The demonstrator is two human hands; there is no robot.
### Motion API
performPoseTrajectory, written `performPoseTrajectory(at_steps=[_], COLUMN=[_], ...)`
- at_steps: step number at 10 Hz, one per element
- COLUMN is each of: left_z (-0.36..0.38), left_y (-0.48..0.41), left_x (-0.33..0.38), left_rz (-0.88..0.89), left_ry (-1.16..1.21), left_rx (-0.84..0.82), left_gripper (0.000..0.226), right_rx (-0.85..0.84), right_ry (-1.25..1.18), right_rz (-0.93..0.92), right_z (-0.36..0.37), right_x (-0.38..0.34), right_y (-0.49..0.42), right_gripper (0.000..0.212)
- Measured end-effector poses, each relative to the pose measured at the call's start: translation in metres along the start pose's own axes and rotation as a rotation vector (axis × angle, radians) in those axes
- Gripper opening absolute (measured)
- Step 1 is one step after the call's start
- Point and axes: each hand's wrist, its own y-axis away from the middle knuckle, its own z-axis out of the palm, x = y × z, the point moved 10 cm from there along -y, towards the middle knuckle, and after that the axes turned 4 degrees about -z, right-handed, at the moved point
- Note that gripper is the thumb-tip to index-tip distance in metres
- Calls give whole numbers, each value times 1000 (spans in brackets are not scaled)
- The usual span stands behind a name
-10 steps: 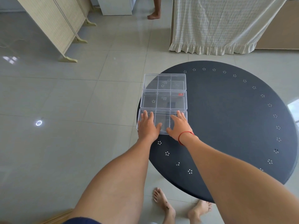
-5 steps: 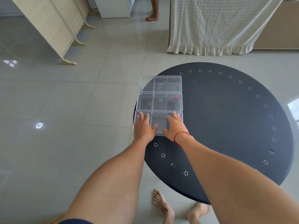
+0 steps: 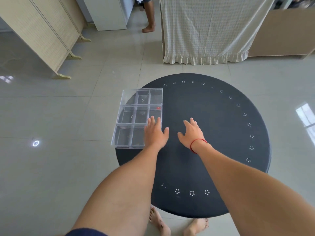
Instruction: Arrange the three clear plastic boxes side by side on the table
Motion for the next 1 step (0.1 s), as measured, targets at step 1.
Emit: performPoseTrajectory(at_steps=[1], left_z=[28], left_y=[1], left_x=[43], left_rz=[25], left_ry=[-11], left_rx=[-63], left_gripper=[63], right_rx=[-13], right_ry=[40], right_rz=[21], right_z=[-24], right_x=[38], right_y=[0], right_gripper=[64])
